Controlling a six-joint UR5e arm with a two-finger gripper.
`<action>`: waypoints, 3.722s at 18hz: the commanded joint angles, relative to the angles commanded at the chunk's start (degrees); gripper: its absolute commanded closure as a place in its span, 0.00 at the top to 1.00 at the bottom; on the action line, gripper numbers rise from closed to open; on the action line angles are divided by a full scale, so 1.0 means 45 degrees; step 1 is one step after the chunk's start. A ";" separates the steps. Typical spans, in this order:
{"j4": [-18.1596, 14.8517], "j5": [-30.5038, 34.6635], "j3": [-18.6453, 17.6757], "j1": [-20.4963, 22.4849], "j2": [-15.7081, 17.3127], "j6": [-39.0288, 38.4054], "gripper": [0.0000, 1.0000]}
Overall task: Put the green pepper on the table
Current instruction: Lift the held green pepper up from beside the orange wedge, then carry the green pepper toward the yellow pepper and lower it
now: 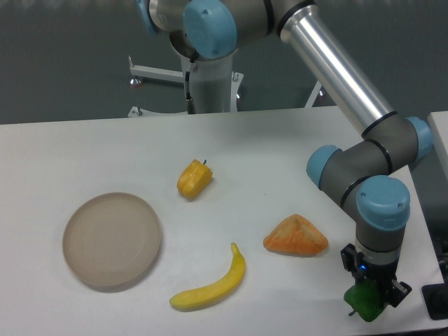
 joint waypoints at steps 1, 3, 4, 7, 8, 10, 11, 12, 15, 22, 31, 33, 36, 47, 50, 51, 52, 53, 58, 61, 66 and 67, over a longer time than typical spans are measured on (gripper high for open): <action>0.0000 0.0000 0.0000 0.0000 0.0000 0.0000 0.55; -0.0058 0.0000 0.0000 0.0000 0.0020 0.0000 0.55; -0.0117 -0.0019 0.0000 0.0000 0.0058 0.0000 0.55; -0.0389 -0.0156 -0.0156 -0.0078 0.0234 -0.0272 0.55; -0.0545 -0.0156 -0.0195 -0.0136 0.0351 -0.0428 0.55; -0.1013 -0.0156 -0.0293 -0.0195 0.0662 -0.0508 0.55; -0.1267 -0.0234 -0.0409 -0.0253 0.0877 -0.0508 0.55; -0.1386 -0.0331 -0.0584 -0.0293 0.1130 -0.0585 0.55; -0.1736 -0.0176 -0.1033 -0.0623 0.1775 -0.0820 0.55; -0.3417 -0.0955 -0.2340 -0.0821 0.3689 -0.0861 0.55; -0.3262 -0.1758 -0.6129 0.0369 0.5702 0.3414 0.55; -0.3203 -0.1758 -0.7027 0.0760 0.6247 0.4215 0.55; -0.3145 -0.1738 -0.8413 0.1229 0.6931 0.5407 0.55; -0.0996 -0.1797 -1.1953 0.1719 0.8106 0.5528 0.54; -0.0957 -0.2652 -1.2400 0.1816 0.8183 0.4769 0.54; -0.0938 -0.2946 -1.2557 0.1816 0.8184 0.4669 0.54; -0.0938 -0.3065 -1.2617 0.1874 0.8184 0.4629 0.54; -0.0957 -0.3144 -1.2617 0.1933 0.8184 0.4668 0.54; -0.0977 -0.3613 -1.2891 0.1973 0.8184 0.4571 0.54; -0.0977 -0.3749 -1.3046 0.1934 0.8184 0.4473 0.54; -0.0957 -0.4238 -1.3339 0.1934 0.8184 0.4434 0.54; -0.0957 -0.4258 -1.3379 0.1914 0.8164 0.4434 0.54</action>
